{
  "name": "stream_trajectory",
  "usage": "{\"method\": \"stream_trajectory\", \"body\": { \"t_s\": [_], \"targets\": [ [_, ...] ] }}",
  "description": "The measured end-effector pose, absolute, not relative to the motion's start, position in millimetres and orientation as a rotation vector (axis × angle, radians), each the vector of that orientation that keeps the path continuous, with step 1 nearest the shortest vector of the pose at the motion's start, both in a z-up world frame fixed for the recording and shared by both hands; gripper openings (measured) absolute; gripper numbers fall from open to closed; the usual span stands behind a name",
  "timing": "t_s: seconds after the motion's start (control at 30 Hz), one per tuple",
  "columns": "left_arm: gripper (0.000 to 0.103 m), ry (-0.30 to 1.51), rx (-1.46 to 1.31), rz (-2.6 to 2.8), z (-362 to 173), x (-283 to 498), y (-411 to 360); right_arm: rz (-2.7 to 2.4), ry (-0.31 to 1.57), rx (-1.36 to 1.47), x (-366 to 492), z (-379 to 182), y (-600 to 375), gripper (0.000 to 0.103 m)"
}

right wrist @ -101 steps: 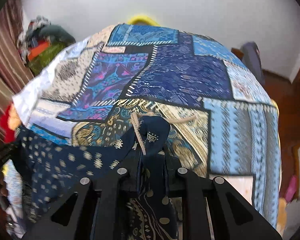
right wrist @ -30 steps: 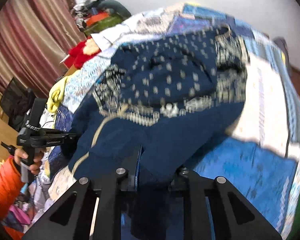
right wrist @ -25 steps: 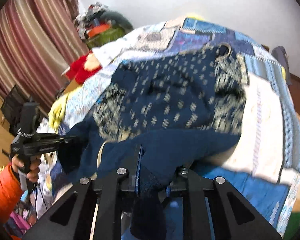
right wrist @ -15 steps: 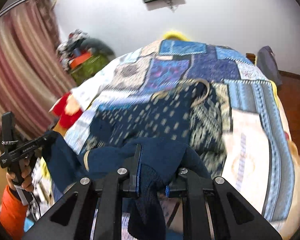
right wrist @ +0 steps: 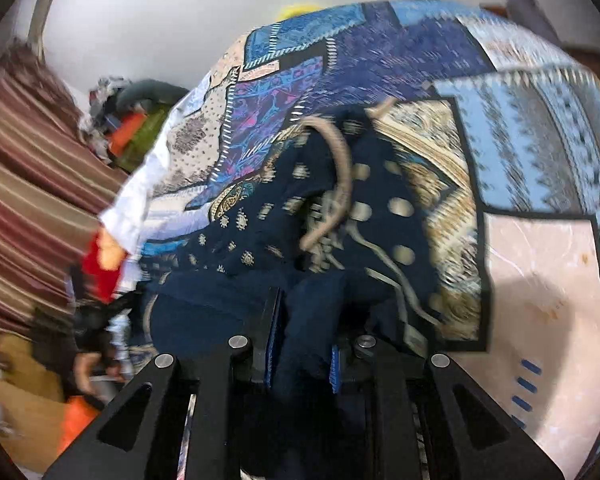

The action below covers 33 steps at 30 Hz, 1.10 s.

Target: Fold large clothes

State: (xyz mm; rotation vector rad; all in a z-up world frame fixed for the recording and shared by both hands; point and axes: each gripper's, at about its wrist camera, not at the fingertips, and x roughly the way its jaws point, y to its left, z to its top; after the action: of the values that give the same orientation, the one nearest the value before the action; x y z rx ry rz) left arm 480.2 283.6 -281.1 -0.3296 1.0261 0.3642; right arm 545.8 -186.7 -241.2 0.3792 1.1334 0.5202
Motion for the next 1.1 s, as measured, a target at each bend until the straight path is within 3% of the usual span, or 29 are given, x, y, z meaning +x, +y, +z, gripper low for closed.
{"method": "stream_trajectory", "body": {
  "t_s": [0.23,0.27,0.3,0.37,0.5,0.6,0.83,1.1],
  "targets": [
    [0.020,1.075,-0.304,0.326,-252,471,283,0.215,1.049,0.032,518,-204,-227,0.015],
    [0.026,1.071,-0.304,0.313,-245,467,281,0.241,1.033,0.028,508,-197,-229,0.015],
    [0.042,1.053,-0.290,0.295,-231,458,277,0.269,1.023,0.037,500,-192,-230,0.015],
    [0.064,1.010,-0.237,0.292,-212,446,270,0.329,1.009,0.035,484,-182,-225,0.015],
    [0.074,0.913,-0.077,0.280,-183,418,241,0.415,0.959,-0.017,448,-174,-197,0.015],
    [0.076,0.949,0.010,0.175,-193,408,211,0.495,0.959,-0.066,431,-182,-166,0.015],
    [0.076,1.039,0.118,0.255,-274,422,175,0.431,0.983,-0.299,435,-236,-105,0.015],
    [0.076,0.990,0.005,0.324,-259,479,212,0.470,0.957,-0.321,496,-220,-82,0.015]
  ]
}}
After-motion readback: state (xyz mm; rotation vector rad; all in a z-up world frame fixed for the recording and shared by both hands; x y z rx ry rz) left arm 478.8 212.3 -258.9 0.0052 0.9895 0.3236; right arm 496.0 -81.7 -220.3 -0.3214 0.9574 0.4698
